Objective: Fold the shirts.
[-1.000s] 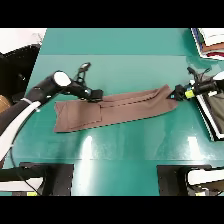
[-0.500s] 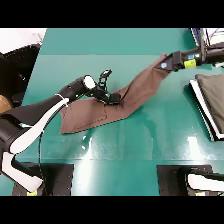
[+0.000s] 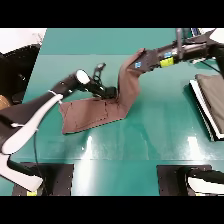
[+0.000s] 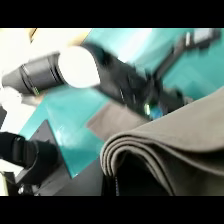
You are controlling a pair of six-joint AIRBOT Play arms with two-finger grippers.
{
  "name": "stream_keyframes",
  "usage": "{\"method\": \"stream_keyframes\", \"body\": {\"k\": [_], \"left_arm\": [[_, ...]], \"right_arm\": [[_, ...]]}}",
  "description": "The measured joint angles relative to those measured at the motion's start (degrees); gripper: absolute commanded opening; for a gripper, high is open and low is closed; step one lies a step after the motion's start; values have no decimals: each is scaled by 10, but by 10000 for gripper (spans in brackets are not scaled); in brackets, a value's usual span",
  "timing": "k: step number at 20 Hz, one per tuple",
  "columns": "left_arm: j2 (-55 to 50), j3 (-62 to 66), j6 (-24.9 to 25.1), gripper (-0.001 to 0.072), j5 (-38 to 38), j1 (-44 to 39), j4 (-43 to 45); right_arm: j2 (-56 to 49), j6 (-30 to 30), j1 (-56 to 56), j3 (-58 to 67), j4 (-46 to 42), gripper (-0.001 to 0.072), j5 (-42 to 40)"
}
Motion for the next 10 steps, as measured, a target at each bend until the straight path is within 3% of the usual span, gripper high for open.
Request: {"method": "stream_keyframes", "body": {"k": [5, 7, 10], "left_arm": [[153, 1, 1, 27, -35, 138, 95], [213, 1, 2, 27, -45, 196, 130], [281, 1, 2, 27, -59, 267, 158]], "right_arm": [[-54, -34, 132, 1, 4, 47, -73], [-94, -45, 193, 9, 3, 240, -120], [-158, -65, 260, 48, 1, 269, -169]]}}
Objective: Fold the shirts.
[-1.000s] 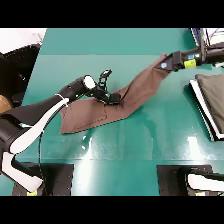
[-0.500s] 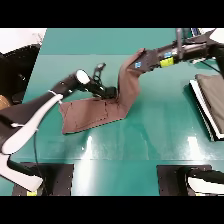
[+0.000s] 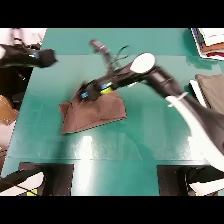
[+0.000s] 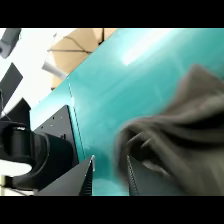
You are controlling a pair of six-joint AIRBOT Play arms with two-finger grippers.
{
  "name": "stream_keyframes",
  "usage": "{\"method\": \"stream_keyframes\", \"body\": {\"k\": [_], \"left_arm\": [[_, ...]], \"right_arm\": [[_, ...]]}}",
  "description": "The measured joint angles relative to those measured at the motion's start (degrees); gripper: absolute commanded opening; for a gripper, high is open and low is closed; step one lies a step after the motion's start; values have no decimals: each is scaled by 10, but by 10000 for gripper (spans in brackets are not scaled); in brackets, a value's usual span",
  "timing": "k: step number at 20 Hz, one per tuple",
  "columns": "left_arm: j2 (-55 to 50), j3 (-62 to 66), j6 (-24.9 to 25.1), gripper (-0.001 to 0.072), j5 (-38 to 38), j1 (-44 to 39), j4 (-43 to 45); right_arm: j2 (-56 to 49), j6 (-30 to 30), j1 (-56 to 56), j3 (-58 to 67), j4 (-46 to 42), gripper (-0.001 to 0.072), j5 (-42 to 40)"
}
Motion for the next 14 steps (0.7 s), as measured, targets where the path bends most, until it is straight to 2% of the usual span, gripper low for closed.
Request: {"method": "stream_keyframes", "body": {"k": [2, 6, 11, 12, 13, 14], "left_arm": [[26, 0, 0, 27, -12, 30, 8], [47, 0, 0, 27, -43, 55, 17], [53, 0, 10, 27, -80, 61, 18], [54, 0, 12, 27, -85, 61, 18], [54, 0, 13, 27, -88, 61, 16], [54, 0, 14, 27, -92, 61, 13]], "right_arm": [[-41, -6, 22, 37, -1, 263, 5], [-74, 14, 1, 61, -19, 261, 71], [-19, 54, -110, -56, -104, 266, 95], [-6, 62, -137, -86, -118, 342, 95], [7, 68, -168, -118, -124, 549, 92], [15, 71, -195, -145, -128, 622, 89]]}}
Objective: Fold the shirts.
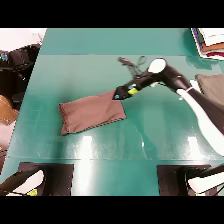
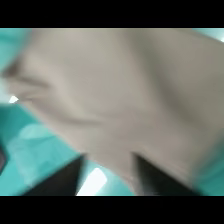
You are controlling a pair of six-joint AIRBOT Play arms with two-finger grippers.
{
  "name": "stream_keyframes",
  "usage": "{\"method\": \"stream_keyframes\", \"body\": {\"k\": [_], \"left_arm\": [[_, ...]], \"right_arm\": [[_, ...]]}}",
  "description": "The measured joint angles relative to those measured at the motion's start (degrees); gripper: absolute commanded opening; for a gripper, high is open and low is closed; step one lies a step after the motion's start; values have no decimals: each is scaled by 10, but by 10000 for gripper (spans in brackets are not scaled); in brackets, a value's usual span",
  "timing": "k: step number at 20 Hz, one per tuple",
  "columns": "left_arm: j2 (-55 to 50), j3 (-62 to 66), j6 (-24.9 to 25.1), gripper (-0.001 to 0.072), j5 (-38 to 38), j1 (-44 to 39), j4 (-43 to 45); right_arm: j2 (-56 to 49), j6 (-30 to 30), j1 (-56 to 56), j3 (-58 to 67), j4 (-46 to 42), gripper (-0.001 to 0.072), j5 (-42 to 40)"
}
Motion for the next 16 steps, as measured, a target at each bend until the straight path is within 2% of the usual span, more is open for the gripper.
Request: {"method": "stream_keyframes", "body": {"k": [4, 9, 11, 12, 14, 15, 16], "left_arm": [[0, 0, 2, 27, -6, 0, -7], [-1, 0, 3, 27, -9, 0, -10], [-1, 0, 3, 27, -9, 0, -11], [-1, 0, 3, 27, -9, 0, -11], [-1, 0, 3, 26, -9, 0, -12], [-1, 0, 3, 25, -10, 0, -12], [-1, 0, 3, 25, -10, -4, -11]], "right_arm": [[2, 10, -77, -82, 35, 621, -18], [-59, 13, -63, -83, 83, 611, -22], [-94, 13, -36, -56, 110, 511, -15], [-111, 13, -21, -40, 120, 438, -11], [-144, 13, 7, -2, 125, 72, -6], [-158, 13, 19, 18, 125, 26, -3], [-165, 13, 27, 36, 130, 16, 1]]}}
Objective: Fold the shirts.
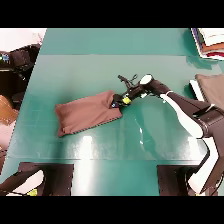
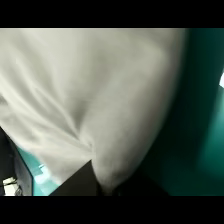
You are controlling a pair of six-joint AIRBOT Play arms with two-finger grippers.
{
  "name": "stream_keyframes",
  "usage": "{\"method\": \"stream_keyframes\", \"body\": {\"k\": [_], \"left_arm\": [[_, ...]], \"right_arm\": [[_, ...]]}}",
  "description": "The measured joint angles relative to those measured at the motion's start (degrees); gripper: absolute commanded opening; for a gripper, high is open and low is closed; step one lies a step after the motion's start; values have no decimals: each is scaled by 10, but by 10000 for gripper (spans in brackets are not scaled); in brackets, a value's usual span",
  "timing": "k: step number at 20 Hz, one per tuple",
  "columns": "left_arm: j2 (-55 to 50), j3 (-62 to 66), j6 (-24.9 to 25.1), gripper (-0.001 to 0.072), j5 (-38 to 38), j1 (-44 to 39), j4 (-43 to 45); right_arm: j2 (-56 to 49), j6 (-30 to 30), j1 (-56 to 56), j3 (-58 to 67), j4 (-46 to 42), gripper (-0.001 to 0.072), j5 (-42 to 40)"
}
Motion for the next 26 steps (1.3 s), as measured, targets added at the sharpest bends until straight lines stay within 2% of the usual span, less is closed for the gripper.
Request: {"method": "stream_keyframes", "body": {"k": [4, 7, 15, 20, 26], "left_arm": [[0, 0, 0, 26, 4, -55, 1], [0, 0, 0, 26, 12, -121, 1], [0, 0, -2, 26, 104, -273, 2], [0, 0, -12, 27, 136, -311, 0], [0, 0, -34, 27, 142, -320, -3]], "right_arm": [[-9, 0, -3, 61, 8, 16, 2], [21, 10, -56, 83, 1, 16, -3], [172, 81, -322, 95, -155, 16, -15], [210, 93, -490, 96, -189, 16, -21], [214, 96, -584, 107, -193, 16, -58]]}}
